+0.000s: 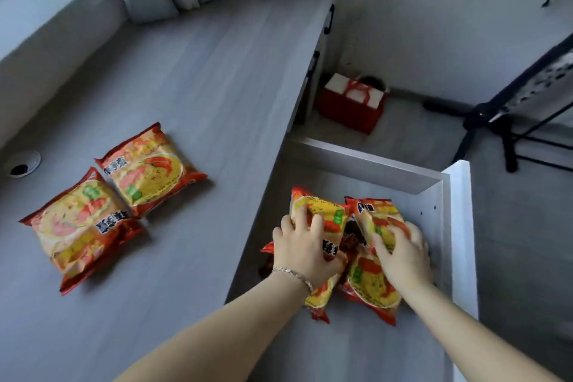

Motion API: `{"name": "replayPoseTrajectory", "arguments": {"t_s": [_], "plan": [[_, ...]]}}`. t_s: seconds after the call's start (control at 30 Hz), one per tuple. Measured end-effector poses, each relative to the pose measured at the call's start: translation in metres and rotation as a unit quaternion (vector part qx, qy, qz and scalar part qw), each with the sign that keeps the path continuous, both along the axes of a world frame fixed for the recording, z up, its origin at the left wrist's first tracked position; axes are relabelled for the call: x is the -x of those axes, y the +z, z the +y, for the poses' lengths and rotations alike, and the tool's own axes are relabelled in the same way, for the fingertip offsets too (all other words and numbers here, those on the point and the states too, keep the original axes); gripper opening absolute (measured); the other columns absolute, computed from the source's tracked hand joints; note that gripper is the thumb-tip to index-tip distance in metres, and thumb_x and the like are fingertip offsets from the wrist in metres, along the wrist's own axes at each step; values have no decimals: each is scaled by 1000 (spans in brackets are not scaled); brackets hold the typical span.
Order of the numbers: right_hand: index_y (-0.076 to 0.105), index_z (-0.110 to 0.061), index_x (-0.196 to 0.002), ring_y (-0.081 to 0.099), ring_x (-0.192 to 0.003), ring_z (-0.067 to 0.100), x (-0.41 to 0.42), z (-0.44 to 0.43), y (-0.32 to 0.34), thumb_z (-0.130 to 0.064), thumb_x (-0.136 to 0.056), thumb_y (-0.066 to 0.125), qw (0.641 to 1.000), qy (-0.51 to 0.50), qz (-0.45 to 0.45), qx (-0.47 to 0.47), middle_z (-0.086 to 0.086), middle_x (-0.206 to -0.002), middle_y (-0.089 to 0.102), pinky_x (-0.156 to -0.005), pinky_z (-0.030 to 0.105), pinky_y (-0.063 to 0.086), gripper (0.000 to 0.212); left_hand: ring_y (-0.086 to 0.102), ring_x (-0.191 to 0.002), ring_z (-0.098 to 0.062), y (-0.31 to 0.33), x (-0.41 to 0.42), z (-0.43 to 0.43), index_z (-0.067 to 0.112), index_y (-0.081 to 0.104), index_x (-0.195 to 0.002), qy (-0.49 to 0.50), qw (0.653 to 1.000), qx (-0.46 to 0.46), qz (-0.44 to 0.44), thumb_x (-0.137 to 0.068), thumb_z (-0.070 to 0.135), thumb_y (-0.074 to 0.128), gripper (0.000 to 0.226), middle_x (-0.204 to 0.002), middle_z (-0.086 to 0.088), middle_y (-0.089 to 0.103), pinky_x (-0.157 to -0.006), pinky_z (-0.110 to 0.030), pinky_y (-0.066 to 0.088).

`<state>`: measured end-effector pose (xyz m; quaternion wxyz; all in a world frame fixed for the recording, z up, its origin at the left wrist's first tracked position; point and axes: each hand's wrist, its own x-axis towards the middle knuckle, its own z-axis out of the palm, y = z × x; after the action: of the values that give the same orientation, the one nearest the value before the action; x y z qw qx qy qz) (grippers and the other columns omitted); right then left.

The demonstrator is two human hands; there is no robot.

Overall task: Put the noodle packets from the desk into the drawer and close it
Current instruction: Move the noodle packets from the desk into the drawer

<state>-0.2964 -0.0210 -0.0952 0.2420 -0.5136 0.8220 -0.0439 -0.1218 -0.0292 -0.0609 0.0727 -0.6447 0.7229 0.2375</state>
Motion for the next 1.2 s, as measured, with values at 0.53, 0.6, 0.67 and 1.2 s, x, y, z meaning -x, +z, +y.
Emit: {"name": "replayPoseTrajectory", "arguments": {"t_s": [0.53,0.6,0.67,1.2], "plan": [[62,-15,-112,58,-107,20,-146,-42,79,-19,-90,50,962,192,-181,66,3,-118,60,-86,28,47,25,37,-135,-23,49,-140,-14,20,52,-130,117,976,184,3,-91,27,50,40,-141,-2,48,-114,-39,21],[53,-15,-124,52,-118,23,-191,-51,84,-24,-90,52,954,230,-186,57,6,-128,53,-95,32,44,35,20,-142,-30,49,-182,-9,21,38,-139,242,951,191,-29,-87,33,58,58,-152,-10,28,-116,-48,16],[35,-18,-138,36,-132,29,-237,-62,87,-33,-88,56,947,272,-164,49,13,-142,37,-105,36,35,57,9,-144,-35,47,-220,-5,24,28,-144,373,914,153,-42,-82,42,63,74,-156,-15,12,-116,-52,16],[8,-15,-145,41,-120,38,-311,-65,63,-69,-61,64,975,220,-13,-10,24,-135,36,-97,43,38,114,30,-128,-41,30,-257,-1,36,24,-140,569,819,33,59,-70,40,69,84,-146,-21,23,-105,-50,32]]}}
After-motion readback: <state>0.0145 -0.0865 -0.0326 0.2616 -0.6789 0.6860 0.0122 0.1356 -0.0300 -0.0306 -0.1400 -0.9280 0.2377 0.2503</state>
